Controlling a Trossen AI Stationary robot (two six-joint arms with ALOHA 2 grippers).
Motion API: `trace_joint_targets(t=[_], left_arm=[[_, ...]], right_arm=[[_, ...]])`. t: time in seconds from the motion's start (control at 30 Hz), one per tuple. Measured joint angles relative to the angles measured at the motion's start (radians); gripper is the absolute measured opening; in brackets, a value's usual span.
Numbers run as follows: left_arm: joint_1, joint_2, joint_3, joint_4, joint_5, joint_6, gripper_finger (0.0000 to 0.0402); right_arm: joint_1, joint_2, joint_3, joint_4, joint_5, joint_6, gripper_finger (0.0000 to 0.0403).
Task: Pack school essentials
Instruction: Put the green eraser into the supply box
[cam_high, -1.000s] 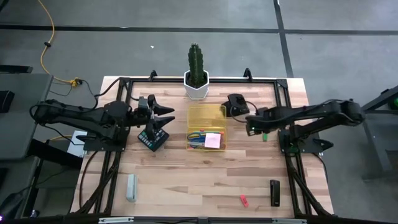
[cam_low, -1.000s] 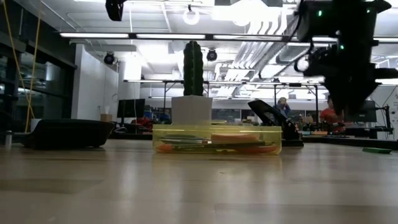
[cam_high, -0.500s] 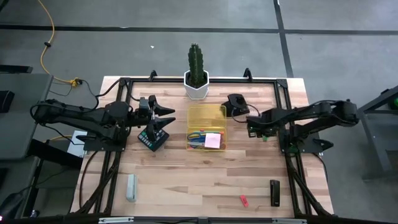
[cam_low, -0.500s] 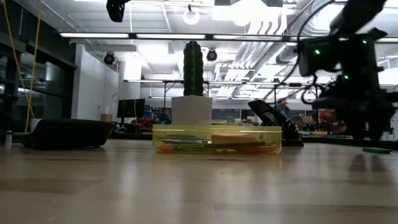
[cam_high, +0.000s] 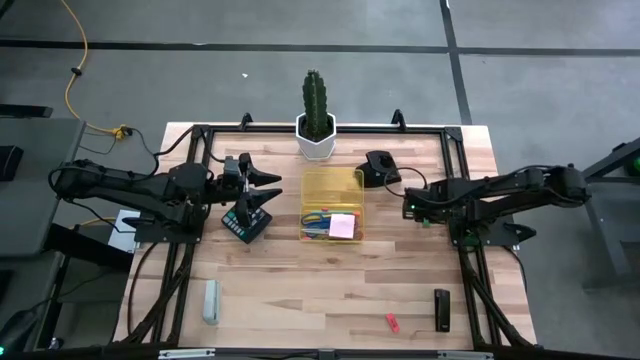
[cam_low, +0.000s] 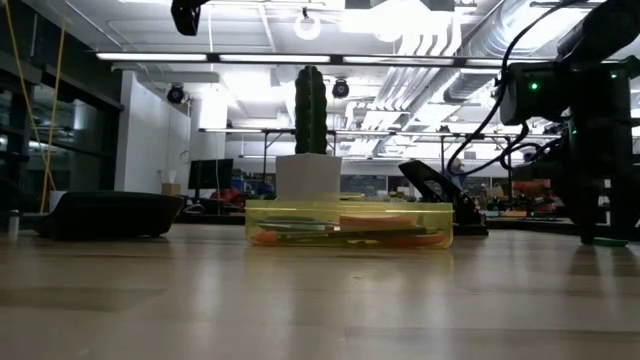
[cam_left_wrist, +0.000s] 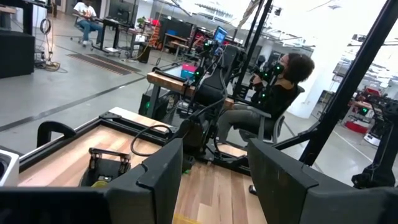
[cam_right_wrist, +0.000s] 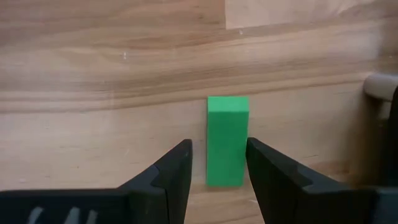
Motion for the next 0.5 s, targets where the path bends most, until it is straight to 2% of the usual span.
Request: trace_joint_targets(t=[0.27,0.5], left_arm=[[0.0,0.0,0.0,0.0,0.0,0.0,0.017],[0.0,0.0,0.0,0.0,0.0,0.0,0.017]], right_arm=[[0.0,0.002,0.019,0.0,0.019,-0.006,0.0138],[0.0,0.002,0.019,0.003,0.024,-0.004,0.0077]])
